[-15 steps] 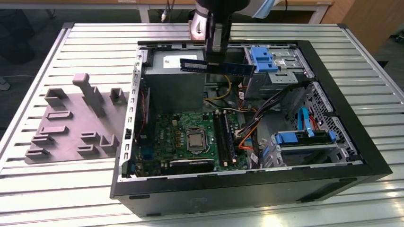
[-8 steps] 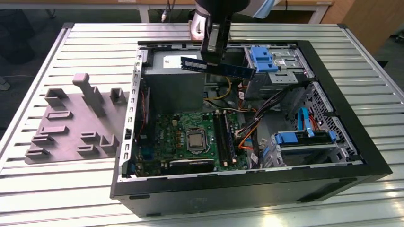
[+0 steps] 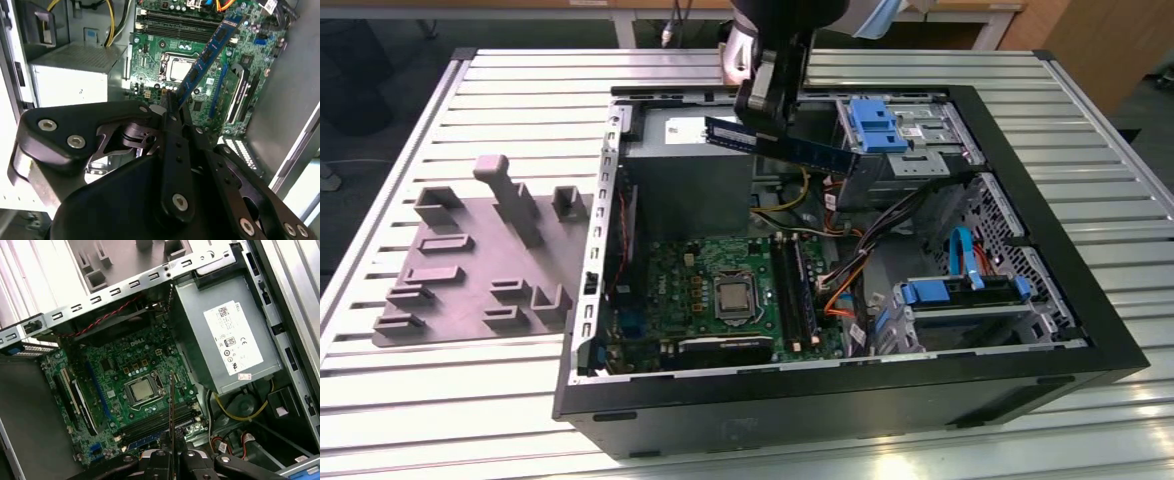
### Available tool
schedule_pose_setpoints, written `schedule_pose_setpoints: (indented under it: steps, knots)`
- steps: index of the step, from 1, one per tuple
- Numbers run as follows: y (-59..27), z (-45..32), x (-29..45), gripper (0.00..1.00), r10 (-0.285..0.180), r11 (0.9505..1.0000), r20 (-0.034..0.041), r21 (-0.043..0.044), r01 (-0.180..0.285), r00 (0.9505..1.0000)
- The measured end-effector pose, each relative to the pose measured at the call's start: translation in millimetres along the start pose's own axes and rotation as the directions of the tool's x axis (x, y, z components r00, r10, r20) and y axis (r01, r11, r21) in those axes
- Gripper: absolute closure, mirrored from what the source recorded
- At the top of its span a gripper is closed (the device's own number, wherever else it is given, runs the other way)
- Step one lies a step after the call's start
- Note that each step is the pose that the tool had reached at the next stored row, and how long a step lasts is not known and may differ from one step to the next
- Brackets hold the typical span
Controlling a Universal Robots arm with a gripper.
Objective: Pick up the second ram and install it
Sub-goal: 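Insert the second ram into the second slot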
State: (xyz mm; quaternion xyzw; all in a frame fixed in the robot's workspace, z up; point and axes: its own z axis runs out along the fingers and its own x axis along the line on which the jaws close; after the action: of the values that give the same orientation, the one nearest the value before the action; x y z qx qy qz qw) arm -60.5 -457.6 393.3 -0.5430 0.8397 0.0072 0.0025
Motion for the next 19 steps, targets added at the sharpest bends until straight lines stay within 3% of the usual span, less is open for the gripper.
schedule_pose_setpoints:
  steps: [4,9,19]
  knots:
    - [0.0,0.5,0.0,0.86,0.051,0.9987,0.0001,0.0008,-0.051,0.9987]
    - [0.0,1.2,0.0,0.86,0.114,0.9935,0.0002,0.0018,-0.114,0.9935]
    - [0.0,2.7,0.0,0.86,0.231,0.9730,0.0003,0.0039,-0.231,0.9731]
